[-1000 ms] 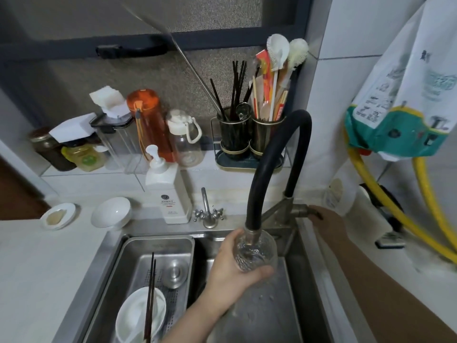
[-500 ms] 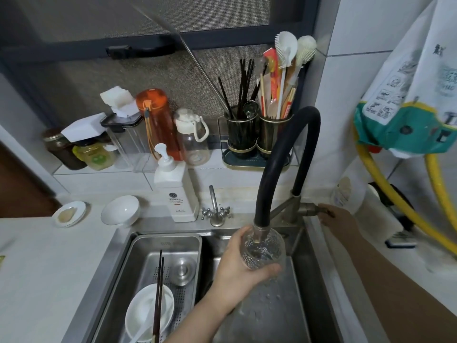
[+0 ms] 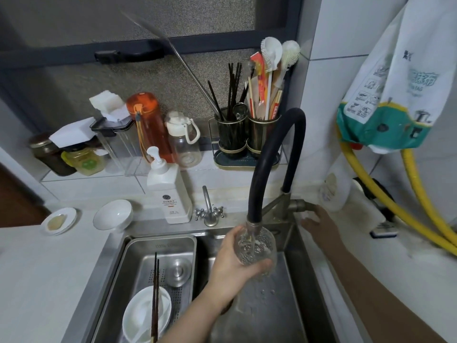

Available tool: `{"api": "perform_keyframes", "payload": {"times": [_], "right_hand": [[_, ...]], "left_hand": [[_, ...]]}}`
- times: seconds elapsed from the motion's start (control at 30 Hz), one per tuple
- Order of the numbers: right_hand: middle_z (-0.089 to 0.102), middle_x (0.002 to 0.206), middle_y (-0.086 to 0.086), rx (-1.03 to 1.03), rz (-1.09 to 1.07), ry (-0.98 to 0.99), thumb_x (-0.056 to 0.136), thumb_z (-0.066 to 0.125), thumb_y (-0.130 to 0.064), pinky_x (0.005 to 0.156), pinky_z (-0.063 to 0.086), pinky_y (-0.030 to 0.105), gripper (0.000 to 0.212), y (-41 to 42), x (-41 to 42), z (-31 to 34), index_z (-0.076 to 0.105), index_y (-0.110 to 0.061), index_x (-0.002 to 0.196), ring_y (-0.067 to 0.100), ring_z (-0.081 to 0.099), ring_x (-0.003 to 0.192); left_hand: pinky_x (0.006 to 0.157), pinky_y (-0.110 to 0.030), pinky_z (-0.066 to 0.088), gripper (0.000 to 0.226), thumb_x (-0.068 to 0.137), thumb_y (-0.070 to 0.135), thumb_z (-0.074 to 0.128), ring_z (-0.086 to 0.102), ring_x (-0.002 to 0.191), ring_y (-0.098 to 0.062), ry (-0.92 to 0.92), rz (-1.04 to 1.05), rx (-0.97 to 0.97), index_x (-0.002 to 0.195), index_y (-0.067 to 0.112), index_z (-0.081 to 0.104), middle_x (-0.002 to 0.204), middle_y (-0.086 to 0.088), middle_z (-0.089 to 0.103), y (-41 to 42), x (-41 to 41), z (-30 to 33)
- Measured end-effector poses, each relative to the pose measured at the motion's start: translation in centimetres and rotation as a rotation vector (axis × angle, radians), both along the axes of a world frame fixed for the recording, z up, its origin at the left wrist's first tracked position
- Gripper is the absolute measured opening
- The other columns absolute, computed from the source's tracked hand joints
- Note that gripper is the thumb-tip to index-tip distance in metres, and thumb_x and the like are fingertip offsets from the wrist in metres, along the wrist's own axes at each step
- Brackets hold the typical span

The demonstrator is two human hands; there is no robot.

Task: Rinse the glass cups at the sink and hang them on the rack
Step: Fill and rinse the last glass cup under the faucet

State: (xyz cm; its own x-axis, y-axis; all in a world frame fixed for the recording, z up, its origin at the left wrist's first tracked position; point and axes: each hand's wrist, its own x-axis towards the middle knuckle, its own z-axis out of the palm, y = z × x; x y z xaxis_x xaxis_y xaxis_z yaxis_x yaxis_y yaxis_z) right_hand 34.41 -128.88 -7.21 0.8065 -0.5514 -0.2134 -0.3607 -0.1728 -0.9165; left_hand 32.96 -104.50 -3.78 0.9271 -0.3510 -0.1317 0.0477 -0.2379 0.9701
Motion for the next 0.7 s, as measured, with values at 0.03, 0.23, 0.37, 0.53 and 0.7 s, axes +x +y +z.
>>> {"api": "perform_keyframes", "payload": {"times": [0.03,0.23,0.37,0.53,0.7], "right_hand": [[0.051,0.129,0.006,0.025,-0.008,0.006,0.09,0.063,-0.013,0.101,0.038,0.036,0.054,0.6,-0.4,0.0,0.042,-0.007,0.139,0.021,0.051,0.114],[0.061,0.123,-0.002,0.014,0.225,0.001,0.093,0.059,-0.016,0.089,0.046,0.02,0.032,6.7,-4.1,2.5,0.056,-0.02,0.125,0.014,0.058,0.112],[0.064,0.125,-0.002,0.212,0.454,-0.071,0.089,0.064,-0.008,0.098,0.051,0.029,0.045,10.3,-7.2,4.5,0.053,-0.023,0.13,0.013,0.061,0.116],[0.051,0.124,-0.018,0.22,0.583,-0.09,0.081,0.071,0.002,0.08,0.043,0.001,0.076,13.1,-7.4,5.7,0.026,-0.021,0.138,-0.02,0.055,0.104],[0.061,0.118,0.0,0.001,0.447,-0.136,0.069,0.084,-0.025,0.083,0.052,0.015,0.065,12.7,-7.8,5.4,0.051,-0.017,0.124,0.006,0.063,0.106]], "left_hand": [[0.09,-0.004,0.039,0.098,0.046,0.042,0.089,0.054,0.11,0.013,0.004,0.001,0.006,0.132,0.026,0.046,0.125,0.015,0.059,0.0,0.0,-0.1],[0.076,0.002,0.04,0.074,0.062,0.009,0.09,0.058,0.095,0.019,0.014,-0.008,-0.013,0.122,0.022,0.05,0.113,0.012,0.063,0.2,0.0,0.5],[0.07,-0.001,0.043,0.064,0.064,0.001,0.087,0.063,0.086,0.014,0.026,-0.006,-0.024,0.116,0.016,0.054,0.104,0.007,0.067,1.2,0.3,0.5],[0.065,-0.001,0.044,0.055,0.072,0.006,0.083,0.062,0.083,0.014,0.068,-0.033,-0.046,0.116,0.021,0.055,0.103,0.013,0.063,2.6,0.4,0.5],[0.06,-0.013,0.052,0.059,0.074,0.004,0.081,0.068,0.088,-0.004,0.134,-0.17,-0.069,0.124,0.02,0.054,0.111,0.0,0.068,1.8,0.2,1.2]]}}
